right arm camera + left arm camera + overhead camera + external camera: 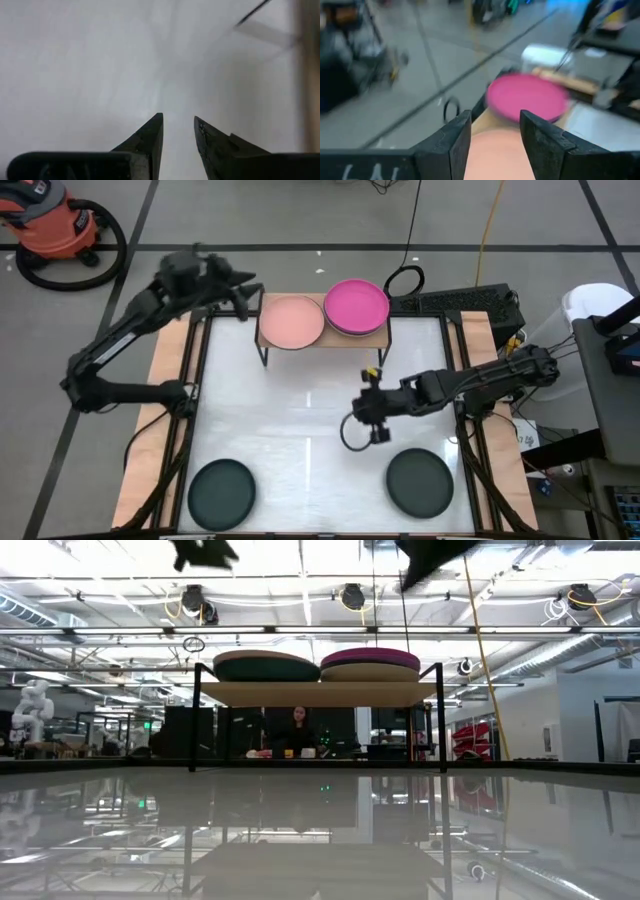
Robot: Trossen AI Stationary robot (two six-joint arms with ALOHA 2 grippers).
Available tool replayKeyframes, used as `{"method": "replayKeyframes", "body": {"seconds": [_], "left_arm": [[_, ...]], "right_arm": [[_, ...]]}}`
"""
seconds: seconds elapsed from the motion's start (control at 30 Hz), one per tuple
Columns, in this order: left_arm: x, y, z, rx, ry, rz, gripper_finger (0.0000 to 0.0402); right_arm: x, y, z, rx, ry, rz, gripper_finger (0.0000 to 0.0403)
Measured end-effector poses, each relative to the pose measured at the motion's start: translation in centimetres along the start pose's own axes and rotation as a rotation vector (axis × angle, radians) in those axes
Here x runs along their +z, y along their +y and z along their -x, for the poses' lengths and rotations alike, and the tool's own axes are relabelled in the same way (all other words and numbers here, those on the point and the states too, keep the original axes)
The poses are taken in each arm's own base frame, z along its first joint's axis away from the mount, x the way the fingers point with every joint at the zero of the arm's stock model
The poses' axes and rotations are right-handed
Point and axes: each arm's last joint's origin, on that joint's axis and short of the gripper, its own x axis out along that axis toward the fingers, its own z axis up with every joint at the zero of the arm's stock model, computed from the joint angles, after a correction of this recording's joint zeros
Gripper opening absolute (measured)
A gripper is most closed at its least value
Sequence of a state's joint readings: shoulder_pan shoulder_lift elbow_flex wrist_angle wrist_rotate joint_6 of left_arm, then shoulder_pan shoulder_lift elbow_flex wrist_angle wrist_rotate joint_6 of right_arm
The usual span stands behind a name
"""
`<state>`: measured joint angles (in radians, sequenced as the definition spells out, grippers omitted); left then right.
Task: Place and stack plates onto a shelf
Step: Stack the right black plate on top of the orange plate on the shelf
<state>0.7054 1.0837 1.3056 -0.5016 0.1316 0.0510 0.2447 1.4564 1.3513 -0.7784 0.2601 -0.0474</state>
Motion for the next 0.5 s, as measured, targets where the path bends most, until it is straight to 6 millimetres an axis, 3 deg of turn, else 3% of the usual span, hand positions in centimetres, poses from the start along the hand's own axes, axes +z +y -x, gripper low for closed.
{"method": "replayKeyframes", "body": {"seconds": [0.1,0.27,0.5], "left_arm": [[0.1,-1.8,2.8,-0.068,-0.088,-0.04,0.0174],[-2.0,-4.5,6.0,-0.227,-0.211,-0.057,0.0174],[-7.2,-7.2,6.3,-0.433,-0.386,-0.043,0.0174]], "right_arm": [[-2.3,1.5,-0.6,0.066,0.157,0.038,0.0096],[-6.3,4.5,-3.0,0.222,0.298,0.095,0.0096],[-11.4,7.3,-5.2,0.341,0.431,0.096,0.0096]]}}
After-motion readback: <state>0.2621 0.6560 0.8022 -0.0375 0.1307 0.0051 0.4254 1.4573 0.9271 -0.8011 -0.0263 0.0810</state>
